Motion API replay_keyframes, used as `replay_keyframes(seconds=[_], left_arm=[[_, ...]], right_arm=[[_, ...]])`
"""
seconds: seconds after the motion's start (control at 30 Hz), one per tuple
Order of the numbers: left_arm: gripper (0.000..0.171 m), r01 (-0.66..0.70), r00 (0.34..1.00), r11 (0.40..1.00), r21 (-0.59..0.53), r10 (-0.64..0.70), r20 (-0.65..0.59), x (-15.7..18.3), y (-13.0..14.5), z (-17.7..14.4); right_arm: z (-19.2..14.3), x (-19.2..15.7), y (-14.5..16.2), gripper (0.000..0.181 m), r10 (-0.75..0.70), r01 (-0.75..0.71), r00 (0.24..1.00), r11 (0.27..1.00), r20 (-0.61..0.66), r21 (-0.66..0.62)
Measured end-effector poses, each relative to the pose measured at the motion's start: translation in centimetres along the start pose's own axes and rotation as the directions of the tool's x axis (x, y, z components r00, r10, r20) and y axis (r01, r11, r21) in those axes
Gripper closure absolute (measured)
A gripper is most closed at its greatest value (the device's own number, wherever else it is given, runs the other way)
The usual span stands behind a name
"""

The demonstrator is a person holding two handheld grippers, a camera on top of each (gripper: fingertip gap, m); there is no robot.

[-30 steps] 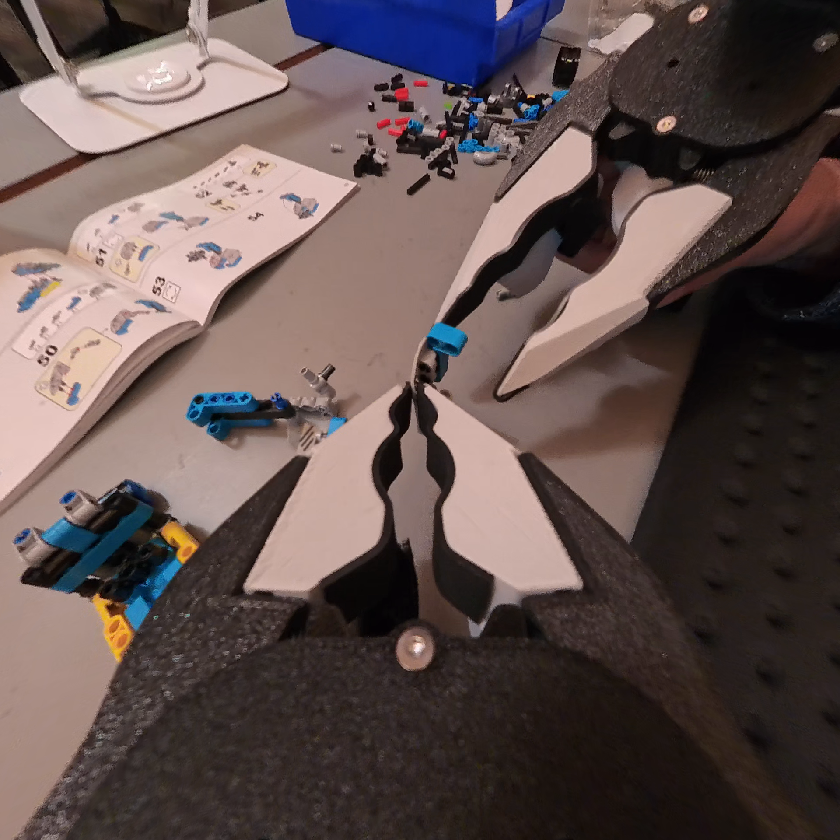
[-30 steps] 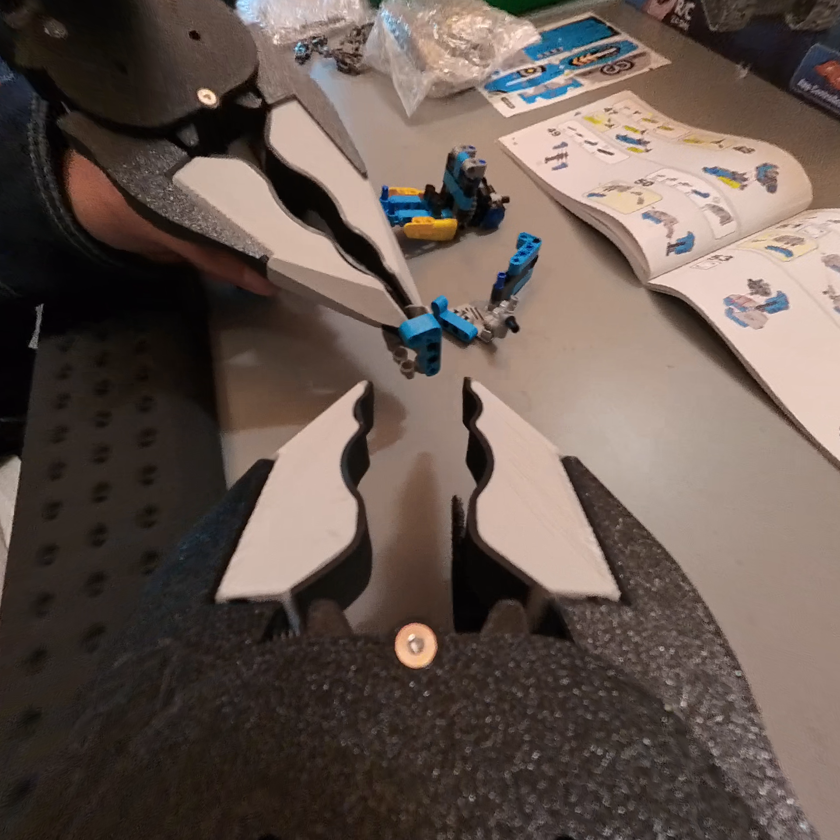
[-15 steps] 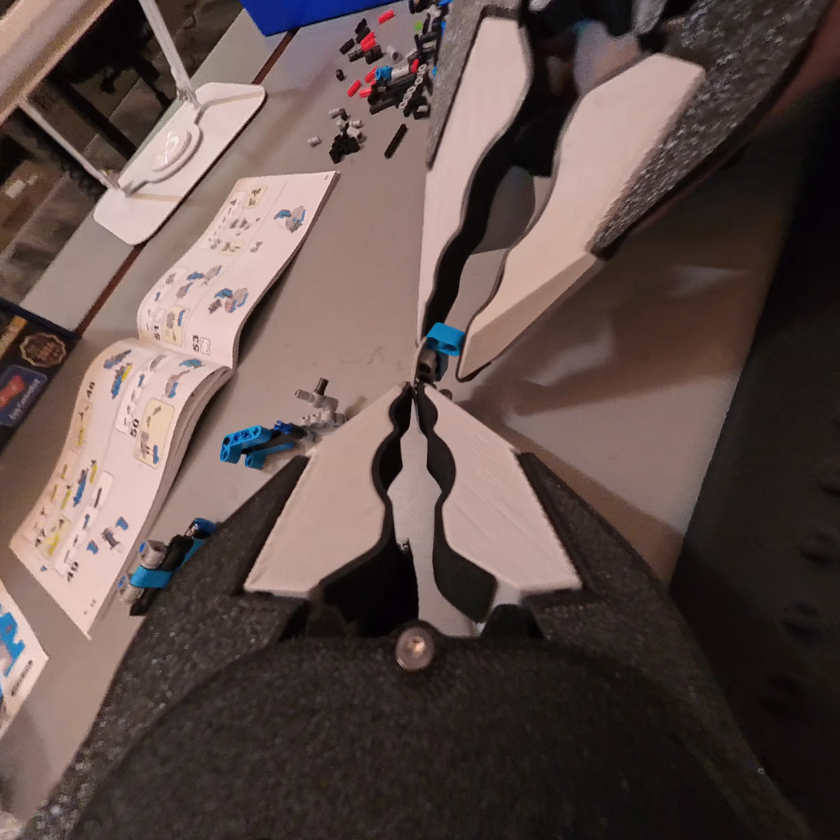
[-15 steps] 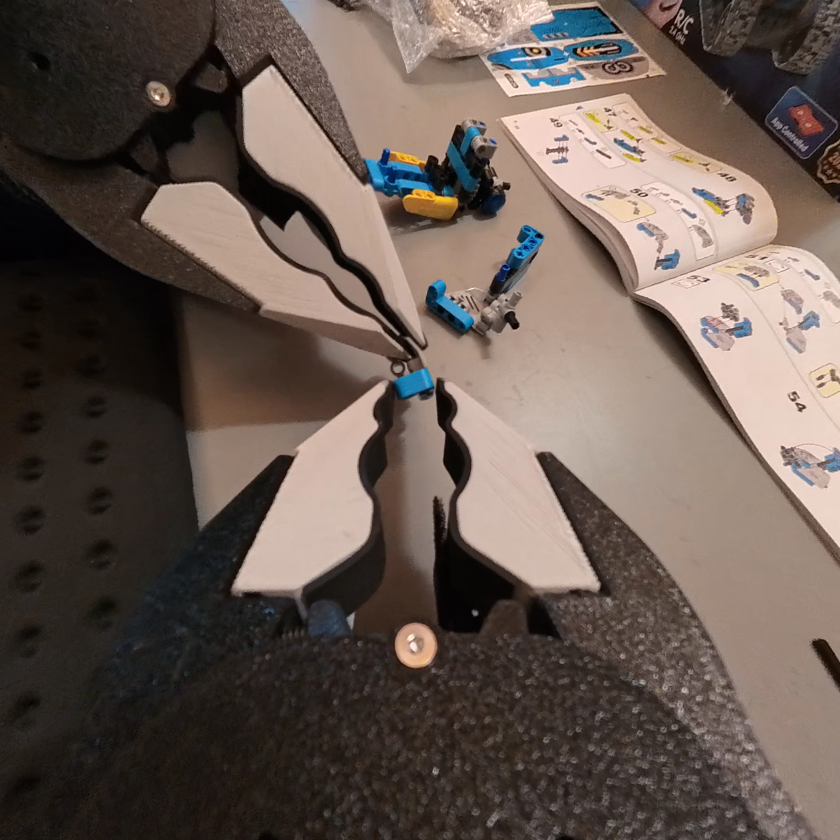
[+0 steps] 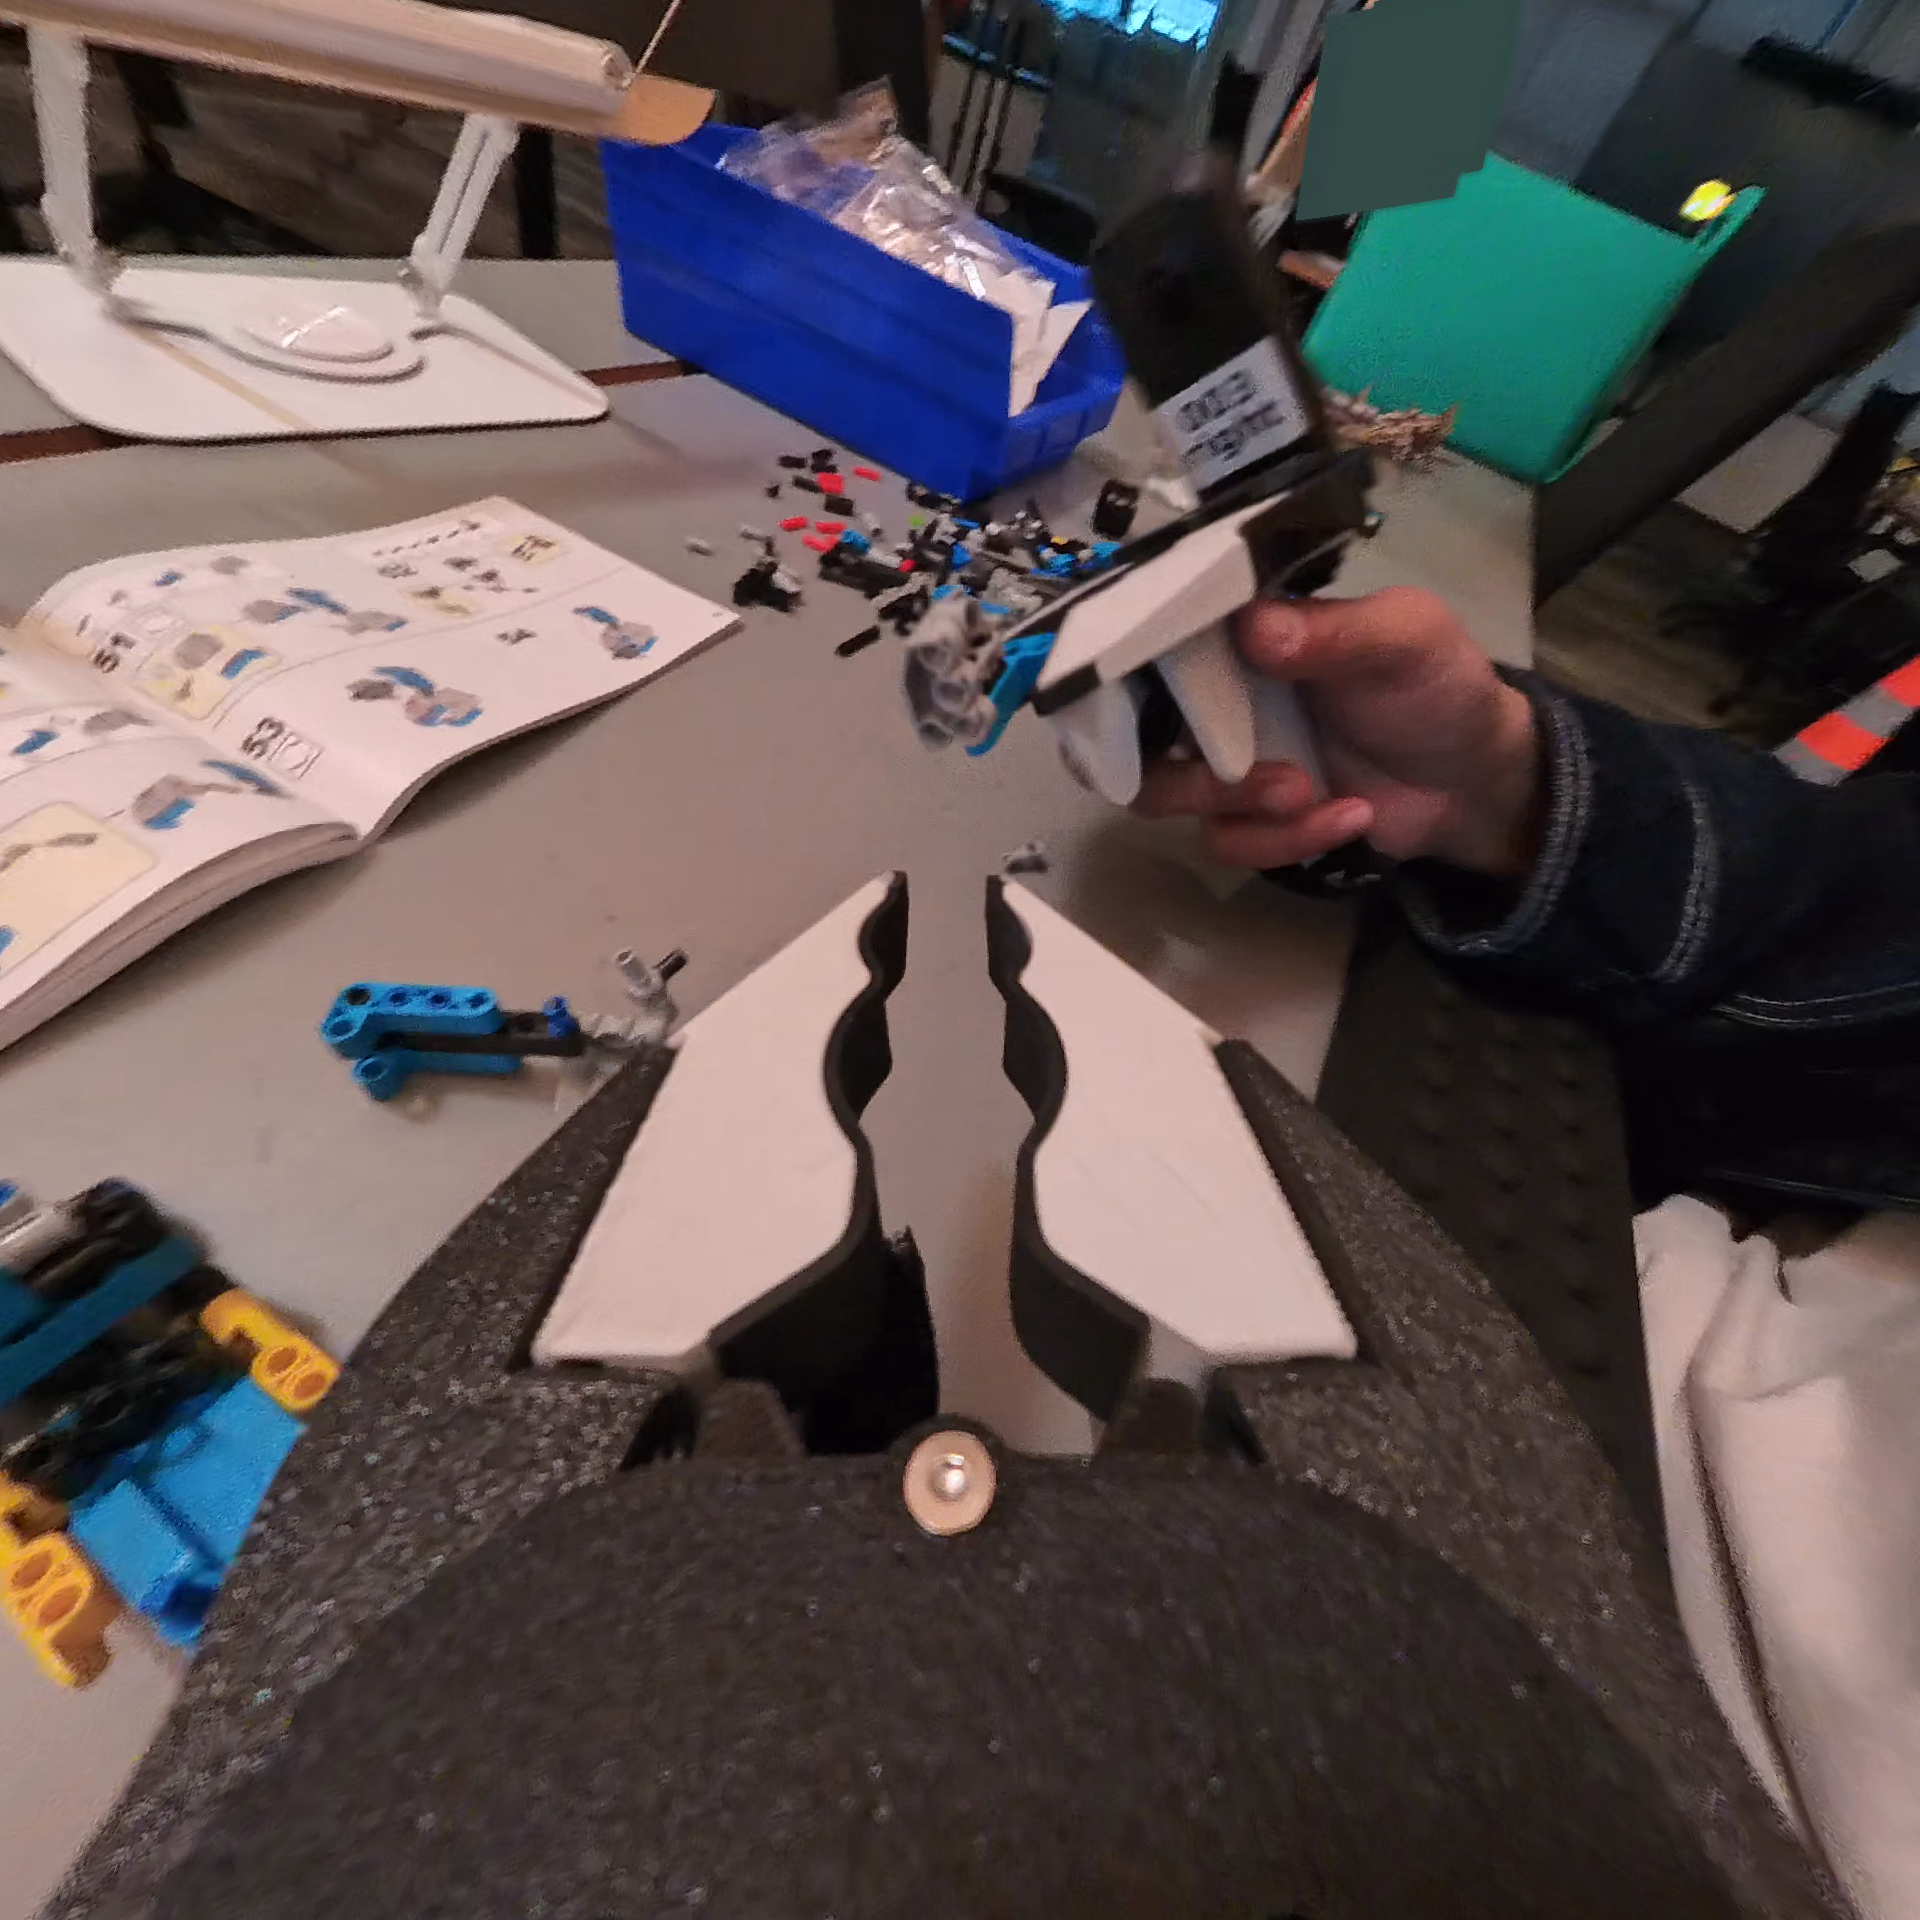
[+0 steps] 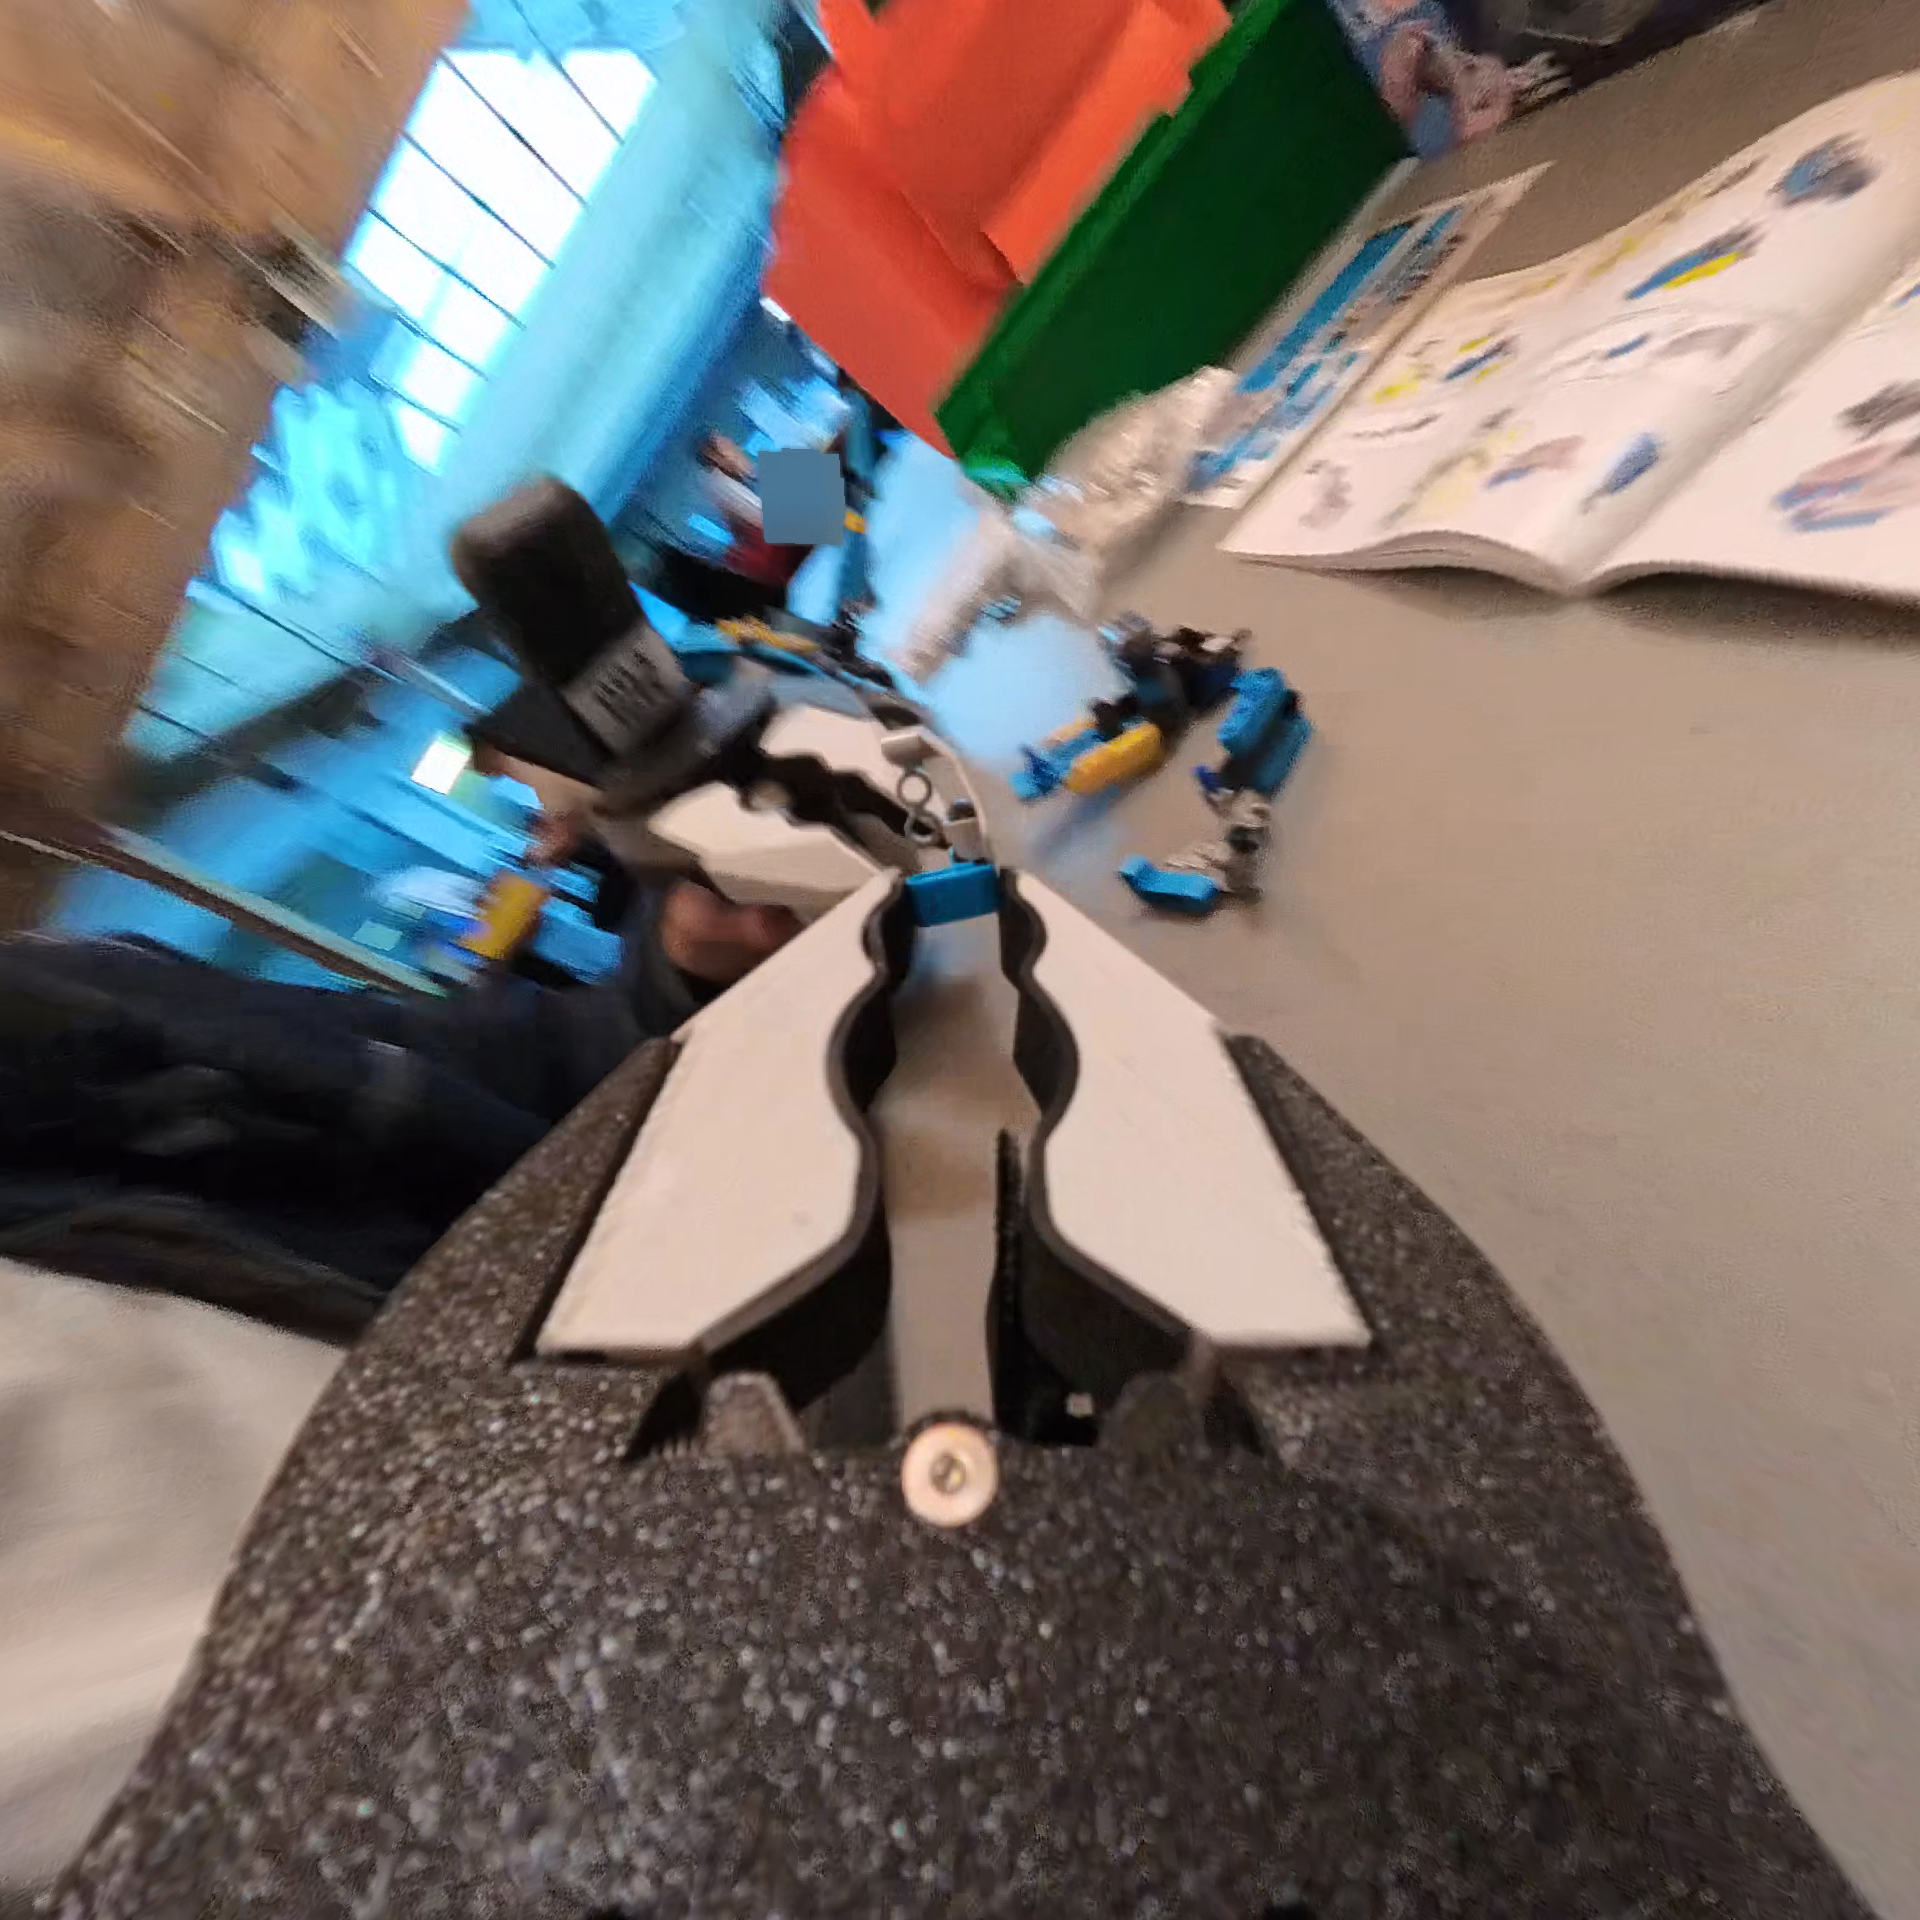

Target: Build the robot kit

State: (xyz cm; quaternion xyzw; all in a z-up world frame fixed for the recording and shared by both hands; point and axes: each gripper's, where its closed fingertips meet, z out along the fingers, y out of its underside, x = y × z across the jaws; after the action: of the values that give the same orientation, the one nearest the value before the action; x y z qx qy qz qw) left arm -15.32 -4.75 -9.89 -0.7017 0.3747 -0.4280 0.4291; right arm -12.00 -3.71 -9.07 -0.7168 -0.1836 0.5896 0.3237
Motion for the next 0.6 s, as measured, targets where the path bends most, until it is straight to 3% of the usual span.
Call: replay_keyframes(seconds=[0.07,0.23,0.37,0.6], left_arm=[[0.156,-0.033,0.999,0.999,0.032,0.033,-0.011,0.6,-0.6,-0.1],[0.149,-0.103,0.994,0.991,0.087,0.105,-0.019,1.6,-1.5,-0.4],[0.148,-0.084,0.991,0.989,0.122,0.095,-0.089,2.9,-2.0,-0.5],[0.154,-0.044,0.989,0.99,0.131,0.062,-0.135,3.2,-2.2,-0.8]], right_arm=[[-0.1,-1.1,-0.4,0.166,0.117,-0.122,0.984,0.992,0.134,0.03],[0.5,-3.3,0.2,0.166,0.313,-0.316,0.88,0.947,0.358,-0.05],[0.8,-3.6,0.8,0.166,0.354,-0.346,0.855,0.934,0.381,-0.091],[1.7,-4.3,1.9,0.166,0.251,-0.222,0.906,0.967,0.341,-0.123]])
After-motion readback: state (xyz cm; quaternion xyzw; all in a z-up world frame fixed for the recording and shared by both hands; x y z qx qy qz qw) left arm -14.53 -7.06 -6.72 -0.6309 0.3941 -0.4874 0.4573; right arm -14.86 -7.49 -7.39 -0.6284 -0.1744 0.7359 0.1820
